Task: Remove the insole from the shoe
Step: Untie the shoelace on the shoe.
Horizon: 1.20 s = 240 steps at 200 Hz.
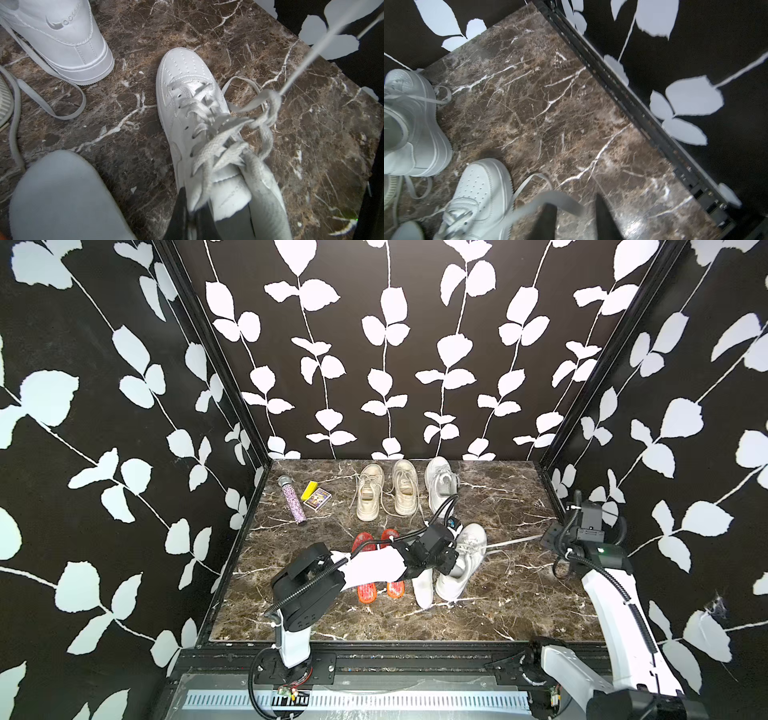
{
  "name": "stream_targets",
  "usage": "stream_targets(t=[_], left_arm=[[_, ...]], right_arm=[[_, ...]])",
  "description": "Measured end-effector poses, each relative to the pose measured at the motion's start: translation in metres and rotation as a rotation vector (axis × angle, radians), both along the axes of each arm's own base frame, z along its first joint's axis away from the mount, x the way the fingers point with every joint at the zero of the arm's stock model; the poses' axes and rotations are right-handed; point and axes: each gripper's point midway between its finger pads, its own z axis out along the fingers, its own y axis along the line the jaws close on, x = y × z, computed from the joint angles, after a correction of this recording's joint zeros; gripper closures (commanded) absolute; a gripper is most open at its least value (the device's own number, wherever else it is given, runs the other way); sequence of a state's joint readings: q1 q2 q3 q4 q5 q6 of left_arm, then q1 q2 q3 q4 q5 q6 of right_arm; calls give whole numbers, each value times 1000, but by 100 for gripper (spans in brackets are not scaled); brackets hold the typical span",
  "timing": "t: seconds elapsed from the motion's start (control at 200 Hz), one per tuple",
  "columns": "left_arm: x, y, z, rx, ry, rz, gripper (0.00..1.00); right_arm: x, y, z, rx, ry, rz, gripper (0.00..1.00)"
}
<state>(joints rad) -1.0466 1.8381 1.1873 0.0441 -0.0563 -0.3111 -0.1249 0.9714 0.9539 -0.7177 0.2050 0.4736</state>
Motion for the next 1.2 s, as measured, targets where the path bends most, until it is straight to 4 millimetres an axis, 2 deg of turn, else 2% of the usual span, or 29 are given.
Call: stream_targets(t=[0.105,0.185,0.39,0.515,0.605,0.835,1.2], left_arm=[[-1,0,0,-2,2,-3,100],[-1,-1,0,-4,5,-8,100],[-3,-3,1,-9,12,-19,100],[-4,-4,1,-11,18,-28,100],[-4,-5,2,-5,15,-32,100],[-4,-5,1,7,14,-40,100],[-6,-7,1,3,21,-48,100]], right_arm=[[-2,7,0,-7,3,35,42],[1,24,1,-27,9,109,37],[14,98,-7,31,9,416,35],[13,143,-29,95,29,591,37],[7,165,-47,124,72,675,38],[4,185,-71,156,116,747,42],[21,195,-80,138,101,755,51]])
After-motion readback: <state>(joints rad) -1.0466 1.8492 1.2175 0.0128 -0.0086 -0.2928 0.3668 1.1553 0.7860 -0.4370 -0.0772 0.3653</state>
